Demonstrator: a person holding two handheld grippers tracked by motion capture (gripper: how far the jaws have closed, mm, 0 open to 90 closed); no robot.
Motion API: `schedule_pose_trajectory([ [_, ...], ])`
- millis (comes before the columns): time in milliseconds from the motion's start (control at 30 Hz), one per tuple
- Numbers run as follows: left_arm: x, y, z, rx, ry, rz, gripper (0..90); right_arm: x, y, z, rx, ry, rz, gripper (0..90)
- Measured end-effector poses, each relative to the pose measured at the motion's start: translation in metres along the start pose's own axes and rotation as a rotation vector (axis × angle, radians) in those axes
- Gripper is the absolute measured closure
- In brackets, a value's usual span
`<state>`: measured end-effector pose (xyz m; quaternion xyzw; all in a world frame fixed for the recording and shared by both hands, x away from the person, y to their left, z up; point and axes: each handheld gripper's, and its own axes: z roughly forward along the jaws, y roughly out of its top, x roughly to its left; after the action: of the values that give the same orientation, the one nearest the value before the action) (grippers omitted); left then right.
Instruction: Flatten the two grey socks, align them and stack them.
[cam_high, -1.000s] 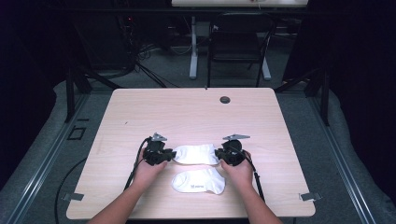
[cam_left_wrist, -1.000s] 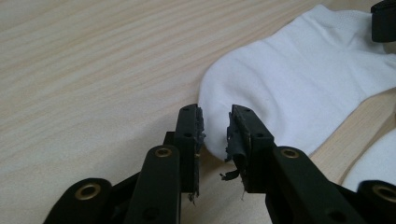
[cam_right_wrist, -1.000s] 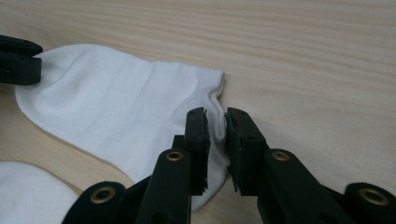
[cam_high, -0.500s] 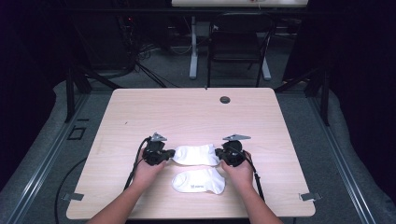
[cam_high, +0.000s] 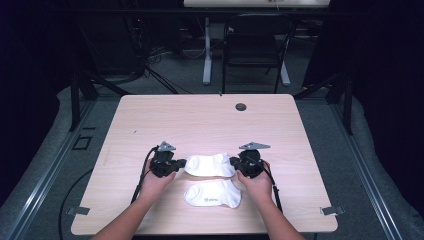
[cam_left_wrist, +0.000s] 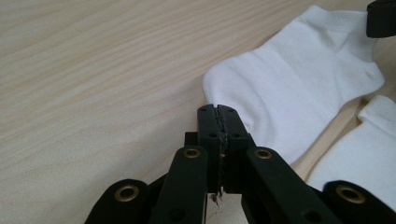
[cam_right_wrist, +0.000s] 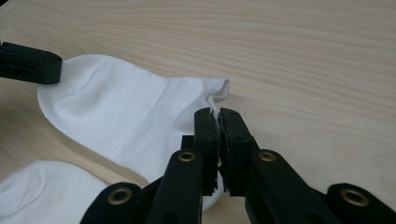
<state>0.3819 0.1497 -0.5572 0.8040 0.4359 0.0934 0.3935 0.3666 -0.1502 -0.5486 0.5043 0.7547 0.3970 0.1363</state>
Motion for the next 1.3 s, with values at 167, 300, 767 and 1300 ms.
schedule_pose_trajectory([
  [167, -0.001, 0.001, -0.004, -0.006, -0.005, 0.004, 89.4, 0.000, 0.001, -0.003, -0.006, 0.004, 0.001, 86.5],
  [300, -0.002, 0.001, -0.007, -0.015, -0.008, 0.005, 89.4, 0.002, 0.001, -0.007, -0.012, 0.007, -0.004, 86.5],
  [767, -0.012, 0.002, -0.028, -0.053, -0.034, 0.023, 89.4, 0.014, 0.004, -0.028, -0.043, 0.043, -0.040, 86.5],
  [1300, -0.028, -0.014, -0.050, -0.054, -0.075, 0.039, 89.5, 0.024, -0.012, -0.056, -0.053, 0.082, -0.060, 86.5],
])
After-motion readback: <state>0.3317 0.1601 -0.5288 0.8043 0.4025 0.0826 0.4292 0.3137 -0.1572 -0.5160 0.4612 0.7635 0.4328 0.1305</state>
